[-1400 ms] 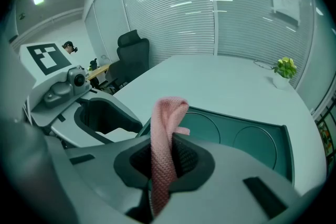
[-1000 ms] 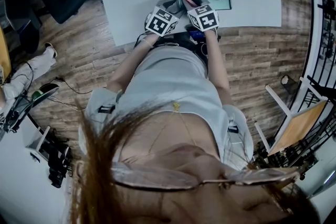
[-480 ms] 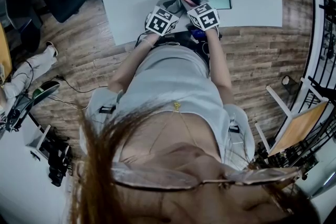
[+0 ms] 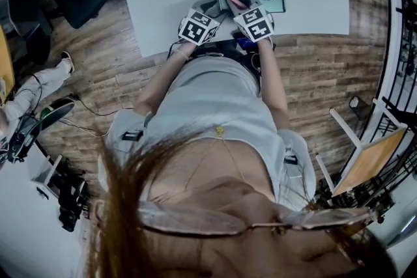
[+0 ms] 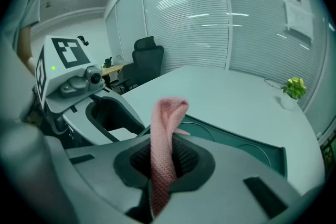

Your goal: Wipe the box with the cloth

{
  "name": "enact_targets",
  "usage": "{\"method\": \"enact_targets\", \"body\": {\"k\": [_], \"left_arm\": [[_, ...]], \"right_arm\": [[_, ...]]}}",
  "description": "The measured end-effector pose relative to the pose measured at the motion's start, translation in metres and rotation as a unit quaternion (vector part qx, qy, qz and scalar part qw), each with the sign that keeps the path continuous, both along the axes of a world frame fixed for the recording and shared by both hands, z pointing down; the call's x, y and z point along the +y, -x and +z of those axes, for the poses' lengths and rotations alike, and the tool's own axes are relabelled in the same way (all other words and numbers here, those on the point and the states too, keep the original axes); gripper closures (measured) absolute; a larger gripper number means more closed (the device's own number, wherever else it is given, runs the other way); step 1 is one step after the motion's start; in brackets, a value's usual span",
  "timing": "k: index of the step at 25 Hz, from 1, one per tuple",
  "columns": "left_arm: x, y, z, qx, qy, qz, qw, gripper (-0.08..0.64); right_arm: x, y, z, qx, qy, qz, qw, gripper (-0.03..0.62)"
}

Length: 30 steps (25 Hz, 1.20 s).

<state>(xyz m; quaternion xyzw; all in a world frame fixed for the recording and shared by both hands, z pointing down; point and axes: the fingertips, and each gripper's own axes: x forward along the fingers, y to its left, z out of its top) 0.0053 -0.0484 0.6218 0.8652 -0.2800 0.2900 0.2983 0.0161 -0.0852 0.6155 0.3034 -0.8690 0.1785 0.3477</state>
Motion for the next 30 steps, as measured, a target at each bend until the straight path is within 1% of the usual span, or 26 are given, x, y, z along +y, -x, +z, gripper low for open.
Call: {"method": "enact_targets", "body": {"k": [6, 11, 16, 20, 27, 30], "left_arm": [[0.001, -0.002, 0.000, 0.002, 0.000, -0.005, 1.0000, 0.345], [0.002, 0.001, 0.002, -0.001, 0.001, -0.009, 1.0000, 0.345], [0.001, 0.002, 0.004, -0.001, 0.003, -0.021, 0.9998, 0.345], [0.000, 0.002, 0.003, -0.003, 0.005, -0.025, 0.9997, 0.345], [-0.001, 0.003, 0.005, -0.005, 0.003, -0.028, 0.9996, 0.345], [0.000, 0.003, 0.005, -0.006, 0.003, -0.028, 0.9996, 0.345]], "right_arm": [[-0.011, -0.061, -0.016, 0.001, -0.007, 0.069, 0.998, 0.554], [-0.016, -0.118, -0.013, 0.030, -0.007, 0.126, 0.992, 0.554], [-0.009, -0.159, 0.003, 0.066, 0.009, 0.163, 0.984, 0.554], [-0.007, -0.175, 0.009, 0.071, 0.019, 0.187, 0.980, 0.554], [-0.006, -0.175, 0.013, 0.071, 0.023, 0.204, 0.976, 0.554], [-0.005, -0.174, 0.014, 0.067, 0.028, 0.203, 0.976, 0.554]]}}
